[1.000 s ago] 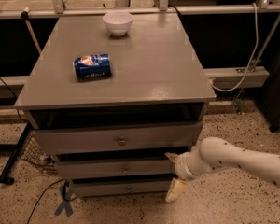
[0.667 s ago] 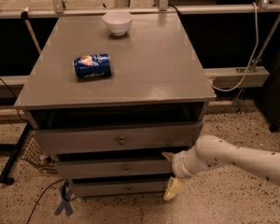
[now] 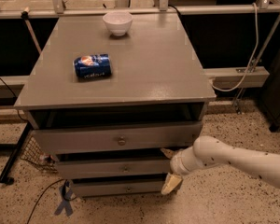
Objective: Open middle drawer
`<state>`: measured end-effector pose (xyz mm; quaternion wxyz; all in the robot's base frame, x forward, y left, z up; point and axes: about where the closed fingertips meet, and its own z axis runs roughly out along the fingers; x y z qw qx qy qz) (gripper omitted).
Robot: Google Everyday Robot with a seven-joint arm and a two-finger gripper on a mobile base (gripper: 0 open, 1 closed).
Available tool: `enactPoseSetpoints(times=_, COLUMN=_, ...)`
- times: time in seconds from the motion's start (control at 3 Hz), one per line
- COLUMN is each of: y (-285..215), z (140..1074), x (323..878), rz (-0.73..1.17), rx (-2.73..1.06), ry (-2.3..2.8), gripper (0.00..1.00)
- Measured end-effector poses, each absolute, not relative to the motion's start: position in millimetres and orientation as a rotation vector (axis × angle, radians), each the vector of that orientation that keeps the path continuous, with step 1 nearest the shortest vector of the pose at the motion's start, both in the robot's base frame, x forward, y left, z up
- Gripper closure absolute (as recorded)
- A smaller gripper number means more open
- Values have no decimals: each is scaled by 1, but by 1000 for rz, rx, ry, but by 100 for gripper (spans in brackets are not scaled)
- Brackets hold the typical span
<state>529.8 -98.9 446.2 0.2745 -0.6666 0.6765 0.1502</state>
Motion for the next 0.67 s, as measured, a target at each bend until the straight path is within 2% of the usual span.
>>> enactPoseSetpoints(times=0.67, y=-94, z=420, x=558, rz=396, rx=-1771, ry=1810, gripper=1)
